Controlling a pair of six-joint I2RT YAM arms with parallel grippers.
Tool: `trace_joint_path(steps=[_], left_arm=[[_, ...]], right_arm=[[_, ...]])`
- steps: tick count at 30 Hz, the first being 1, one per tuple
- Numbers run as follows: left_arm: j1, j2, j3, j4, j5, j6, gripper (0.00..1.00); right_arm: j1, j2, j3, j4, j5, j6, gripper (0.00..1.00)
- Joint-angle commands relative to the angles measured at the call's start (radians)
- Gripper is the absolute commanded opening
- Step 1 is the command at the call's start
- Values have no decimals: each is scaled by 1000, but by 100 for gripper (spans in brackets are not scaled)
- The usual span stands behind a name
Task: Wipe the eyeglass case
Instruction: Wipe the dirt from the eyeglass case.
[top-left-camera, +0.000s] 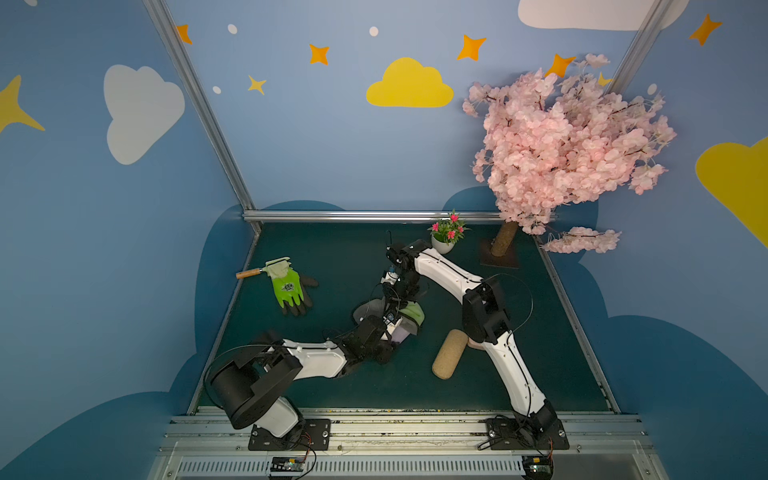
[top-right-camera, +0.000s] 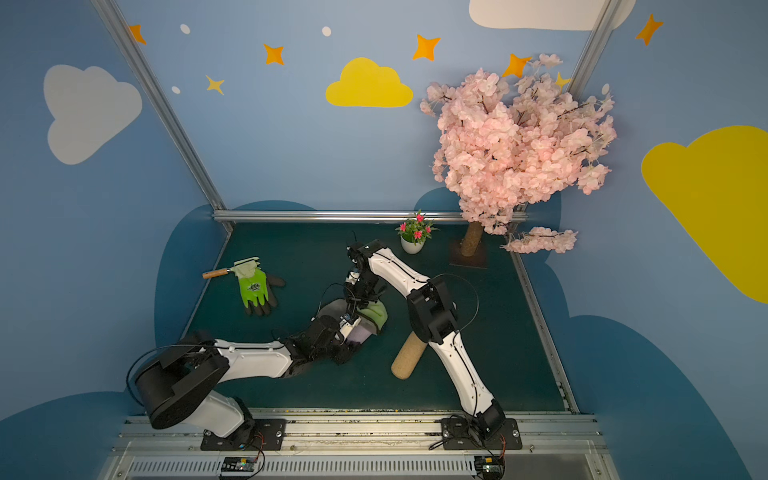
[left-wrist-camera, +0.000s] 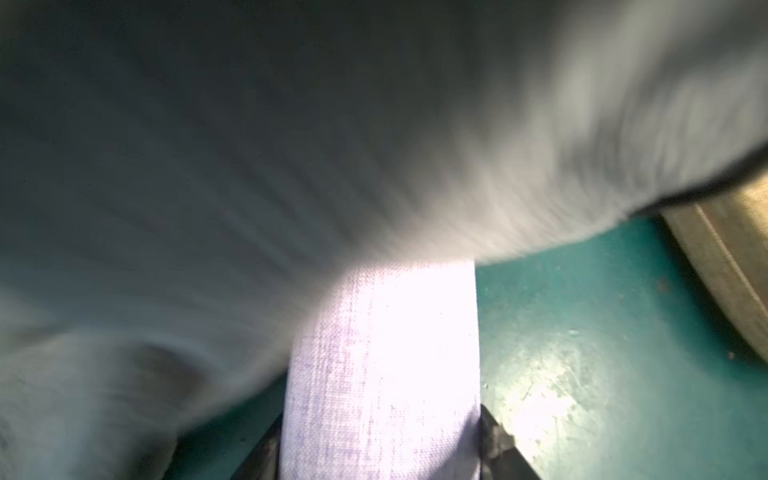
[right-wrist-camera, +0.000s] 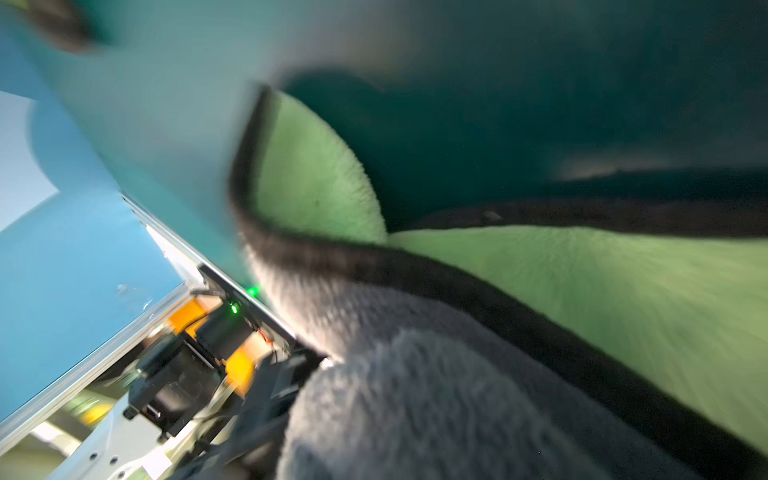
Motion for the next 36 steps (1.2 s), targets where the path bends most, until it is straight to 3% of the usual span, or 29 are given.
trace_joint_path(steps=[1,6,8,12,13,16,18,21,25,30,36], left_arm=[[0,17,-14,-111,-133,-36,3],[-2,40,5,-137,-131,-43,3],[-1,40,5,-137,-128,-43,3],[-1,41,7,-142,-127,-43,3],[-1,42,8,-144,-127,-43,3],[-1,38,7,-144,-128,-47,3],[-1,36,7,-145,-126,-46,3],[-1,28,4,-150,-127,-62,3],[26,14,14,-192,-100,-98,3],[88,-3,11,-207,-23,-134,3],[99,46,43,-226,13,-123,3]], right_arm=[[-35,-34,-93,-30,8,-67,0],[-124,-58,-92,-152,522,-103,0],[-134,-40,-36,-190,627,-102,0],[-103,4,96,-269,722,-109,0],[-91,-1,116,-278,708,-113,0],[-49,-67,132,-220,486,-109,0],[-32,-105,129,-136,310,-69,0],[-58,-94,101,-13,173,17,0],[-144,-50,6,21,205,108,0],[-184,-197,-288,146,366,169,0],[-159,-249,-462,231,283,193,0]])
